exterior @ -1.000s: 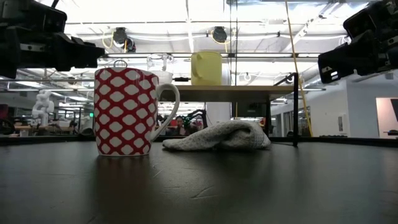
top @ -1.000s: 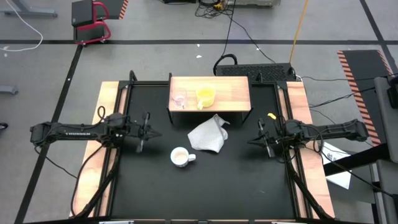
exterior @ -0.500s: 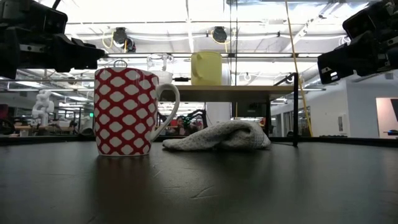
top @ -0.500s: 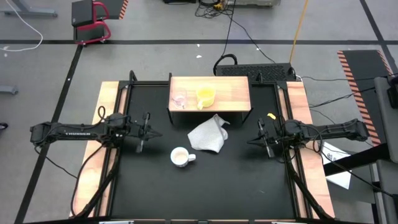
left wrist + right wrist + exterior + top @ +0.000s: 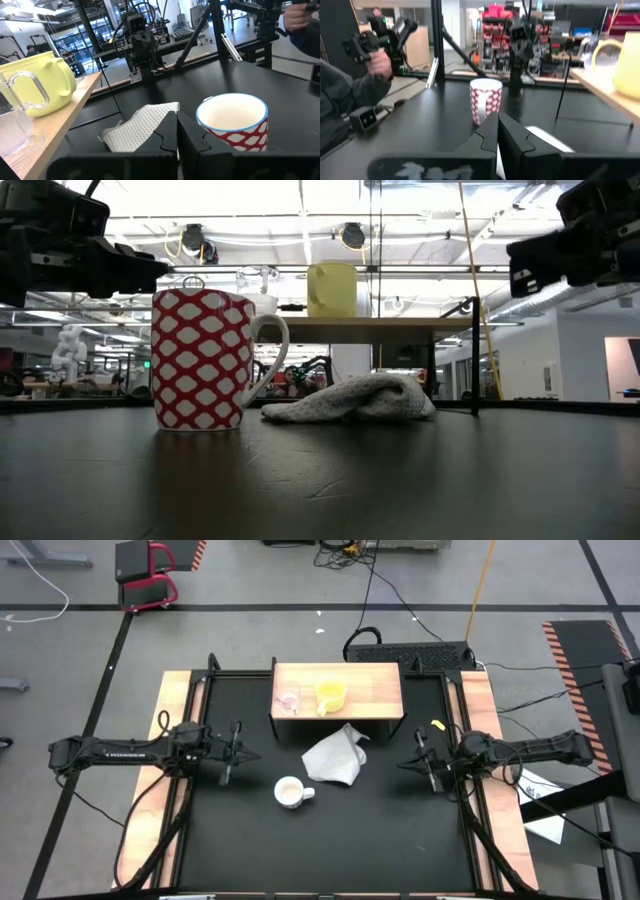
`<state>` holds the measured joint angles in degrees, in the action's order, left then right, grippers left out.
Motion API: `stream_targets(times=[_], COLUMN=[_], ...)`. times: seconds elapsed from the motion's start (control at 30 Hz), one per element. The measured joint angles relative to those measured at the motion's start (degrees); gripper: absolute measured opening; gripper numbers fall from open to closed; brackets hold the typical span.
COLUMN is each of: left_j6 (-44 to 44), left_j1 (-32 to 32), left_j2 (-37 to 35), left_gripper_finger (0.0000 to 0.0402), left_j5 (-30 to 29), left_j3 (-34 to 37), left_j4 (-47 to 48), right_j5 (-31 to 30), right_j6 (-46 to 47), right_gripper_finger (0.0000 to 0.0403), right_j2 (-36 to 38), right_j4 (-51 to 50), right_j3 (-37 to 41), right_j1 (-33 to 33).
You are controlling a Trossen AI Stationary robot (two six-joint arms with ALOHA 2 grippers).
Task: Stack small to large cups/mugs on shelf
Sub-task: Move the red pattern white mug near the shelf
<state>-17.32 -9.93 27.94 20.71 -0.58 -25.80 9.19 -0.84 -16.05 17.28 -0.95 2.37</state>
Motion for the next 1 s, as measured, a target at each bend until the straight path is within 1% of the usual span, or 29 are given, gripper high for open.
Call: stream_targets(times=[0.1,0.2,0.4,0.6,0.77,0.83,1.0], left_j6=[0.06,0.02,0.06,-0.16,-0.16,-0.16,0.06], left_j1=[0.0,0.0,0.0,0.0,0.0,0.0,0.0], left_j2=[0.0,0.0,0.0,0.0,0.0,0.0,0.0], left_gripper_finger=[0.0,0.0001,0.0001,0.0001,0.0003,0.0002,0.0005], left_j5=[0.03,0.09,0.26,0.31,0.37,0.39,0.43], left_j3=[0.0,0.0,0.0,0.0,0.0,0.0,0.0], left_j4=[-0.02,-0.04,-0.07,-0.2,-0.17,-0.17,0.22], right_j5=[0.04,0.05,0.24,0.06,0.28,1.49,1.84], right_j6=[0.43,0.83,-0.69,-1.33,-1.64,-2.12,-2.93], right_gripper_finger=[0.0,0.0,0.0,0.0,0.0,0.0,0.0], right_j2=[-2.98,-7.47,-20.37,-34.52,-46.0,-49.79,-57.51], right_j4=[1.75,2.89,10.93,14.64,13.34,12.16,7.96], right_j3=[-1.04,-2.6,-7.4,-15.39,-23.05,-26.15,-32.96], right_j1=[0.0,0.05,2.43,3.39,3.37,3.3,3.3])
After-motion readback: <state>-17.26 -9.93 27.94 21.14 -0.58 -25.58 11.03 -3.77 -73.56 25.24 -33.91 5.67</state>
